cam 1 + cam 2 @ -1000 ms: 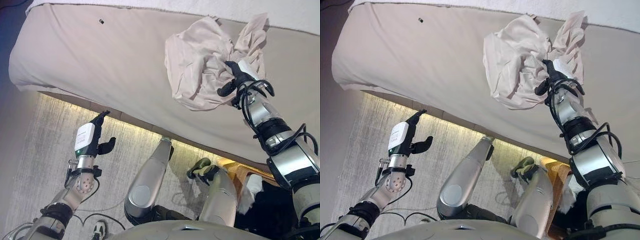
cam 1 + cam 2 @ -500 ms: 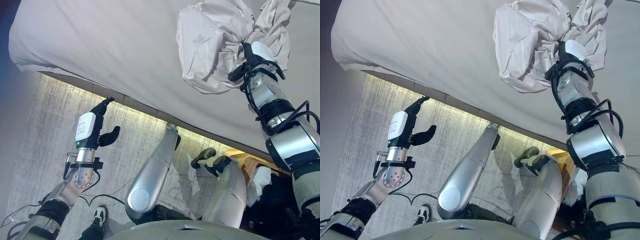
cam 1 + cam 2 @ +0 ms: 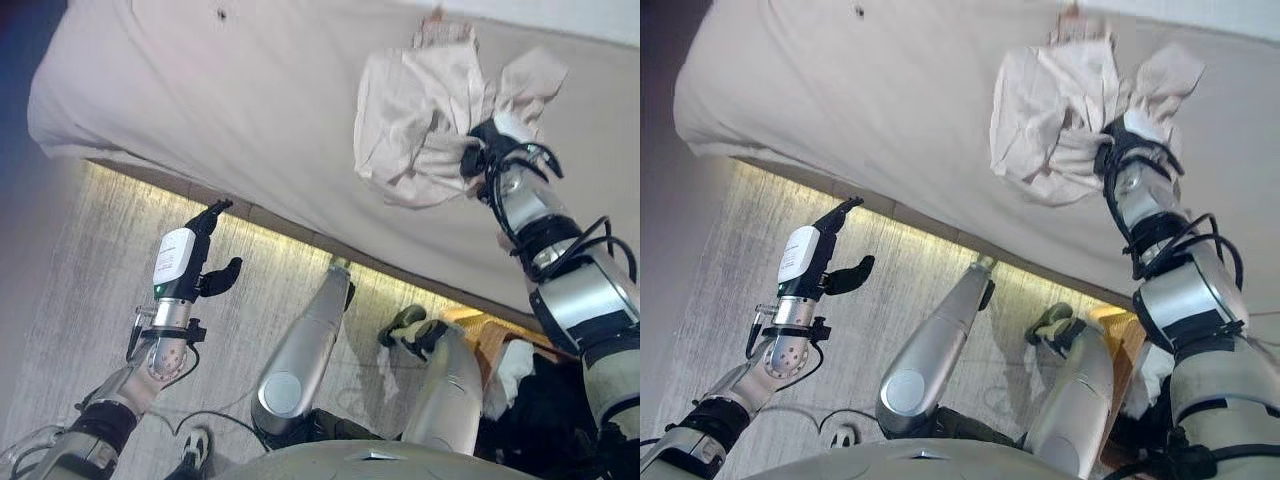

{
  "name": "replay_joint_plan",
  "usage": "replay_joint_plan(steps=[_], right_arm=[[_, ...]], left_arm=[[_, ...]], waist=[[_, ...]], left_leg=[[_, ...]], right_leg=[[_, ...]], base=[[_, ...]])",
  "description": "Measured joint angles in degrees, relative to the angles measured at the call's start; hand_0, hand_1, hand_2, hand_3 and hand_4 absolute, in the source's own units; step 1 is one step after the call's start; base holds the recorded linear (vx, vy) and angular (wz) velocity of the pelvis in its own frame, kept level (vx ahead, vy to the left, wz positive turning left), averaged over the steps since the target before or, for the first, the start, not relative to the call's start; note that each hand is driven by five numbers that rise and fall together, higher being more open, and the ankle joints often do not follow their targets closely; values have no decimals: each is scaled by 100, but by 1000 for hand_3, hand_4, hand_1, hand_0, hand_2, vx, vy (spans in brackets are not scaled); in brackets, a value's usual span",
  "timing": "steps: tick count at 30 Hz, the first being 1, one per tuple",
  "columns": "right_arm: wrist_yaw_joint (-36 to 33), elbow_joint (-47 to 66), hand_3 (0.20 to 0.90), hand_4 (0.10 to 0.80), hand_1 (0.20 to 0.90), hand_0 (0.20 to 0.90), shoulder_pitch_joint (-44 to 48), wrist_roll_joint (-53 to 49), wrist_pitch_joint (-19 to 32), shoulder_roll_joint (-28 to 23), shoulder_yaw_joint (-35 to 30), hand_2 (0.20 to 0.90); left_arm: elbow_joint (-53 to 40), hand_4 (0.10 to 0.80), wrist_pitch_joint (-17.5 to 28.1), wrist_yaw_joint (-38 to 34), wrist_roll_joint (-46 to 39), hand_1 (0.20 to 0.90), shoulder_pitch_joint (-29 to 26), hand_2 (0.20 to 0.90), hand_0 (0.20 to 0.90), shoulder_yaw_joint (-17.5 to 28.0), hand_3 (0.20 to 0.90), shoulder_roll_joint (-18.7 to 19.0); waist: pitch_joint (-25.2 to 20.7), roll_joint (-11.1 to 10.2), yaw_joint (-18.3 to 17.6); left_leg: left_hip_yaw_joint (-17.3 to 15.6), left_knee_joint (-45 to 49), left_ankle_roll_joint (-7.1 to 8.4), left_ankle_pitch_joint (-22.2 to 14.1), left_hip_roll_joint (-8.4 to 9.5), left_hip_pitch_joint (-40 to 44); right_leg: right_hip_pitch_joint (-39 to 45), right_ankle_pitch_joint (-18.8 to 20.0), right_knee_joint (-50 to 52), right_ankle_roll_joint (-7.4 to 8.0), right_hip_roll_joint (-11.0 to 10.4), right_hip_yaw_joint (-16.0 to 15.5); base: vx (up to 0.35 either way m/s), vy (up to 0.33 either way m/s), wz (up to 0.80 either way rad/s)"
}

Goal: Pick up the clothes from the bed and place them into the basket

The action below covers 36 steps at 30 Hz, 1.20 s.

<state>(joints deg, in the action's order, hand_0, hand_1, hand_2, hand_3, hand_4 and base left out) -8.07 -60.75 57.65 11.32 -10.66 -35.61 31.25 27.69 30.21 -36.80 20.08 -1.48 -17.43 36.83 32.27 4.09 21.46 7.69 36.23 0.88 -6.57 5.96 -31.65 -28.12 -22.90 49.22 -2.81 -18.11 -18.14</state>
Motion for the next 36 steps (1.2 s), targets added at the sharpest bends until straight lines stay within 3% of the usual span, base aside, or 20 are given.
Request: replay_joint_plan(steps=[1,3,5,10,16,17,19,22,25,36], right_arm=[[5,43,200,100,300,300,-74,-7,3,0,-17,300],[12,94,200,100,300,300,-248,-18,39,-11,-160,300],[68,286,200,100,300,300,-517,-104,83,-12,-299,300],[121,946,200,100,300,300,-1096,-220,213,-50,-736,300],[271,1663,200,100,300,300,-1199,-362,227,-418,-1202,300],[295,1774,200,100,300,300,-1234,-379,232,-497,-1425,300],[252,1979,200,100,300,300,-1502,-462,334,-631,-1682,300],[253,2276,200,100,300,300,-1702,-582,352,-837,-1844,300],[258,2634,200,100,300,300,-2145,-692,465,-946,-2129,300],[225,3107,200,100,300,300,-2919,-1026,497,-1564,-3107,300]], left_arm=[[3,800,5,33,1,900,-10,900,900,2,900,0],[18,800,5,166,3,900,-33,900,900,-8,900,-26],[16,800,5,283,2,900,-40,900,900,0,900,-26],[20,800,-1,397,7,900,35,900,900,48,900,-38],[32,800,-207,608,12,900,-64,900,900,368,900,-74],[38,800,-287,630,10,900,-92,900,900,391,900,-65],[110,800,-313,633,10,900,-36,900,900,390,900,-79],[371,800,-314,620,11,900,-42,900,900,392,900,-113],[724,800,-327,621,1,900,-43,900,900,403,900,-172],[1655,800,-373,898,20,900,-127,900,900,438,900,-677]], waist=[[0,-2,-53],[1,-4,-151],[-2,-10,-209],[-46,-93,-459],[-224,-312,-865],[-274,-367,-963],[-839,-576,-1128],[-1216,-648,-1382],[-1559,-785,-1650],[-1779,-853,-2437]], left_leg=[[-29,-66,-72,110,-6,144],[-27,-319,-59,206,-13,438],[-110,-731,-68,247,-116,896],[-317,-1845,-77,545,-277,2056],[-613,-2774,-40,716,-493,3079],[-640,-2930,-11,747,-519,3294],[-775,-3183,-3,753,-518,3296],[-1016,-3468,-4,754,-597,3621],[-1225,-3581,-4,754,-601,3818],[-1772,-3683,-4,753,-702,4140]], right_leg=[[142,53,-84,19,1,11],[454,226,-376,123,18,-24],[888,405,-874,169,133,-4],[1925,980,-2133,483,426,47],[2892,1561,-3403,616,794,220],[3107,1664,-3661,623,856,266],[3145,1757,-4103,712,908,340],[3470,2085,-4638,672,1047,512],[3624,2158,-4876,641,1075,680],[3745,2443,-5304,562,1211,1261]], base=[[6,51,-19],[98,21,-4],[112,26,-20],[107,28,-29],[96,-9,-35],[28,-6,-28],[26,-4,-29],[26,-19,-42],[8,-37,-38],[1,-4,-34]])
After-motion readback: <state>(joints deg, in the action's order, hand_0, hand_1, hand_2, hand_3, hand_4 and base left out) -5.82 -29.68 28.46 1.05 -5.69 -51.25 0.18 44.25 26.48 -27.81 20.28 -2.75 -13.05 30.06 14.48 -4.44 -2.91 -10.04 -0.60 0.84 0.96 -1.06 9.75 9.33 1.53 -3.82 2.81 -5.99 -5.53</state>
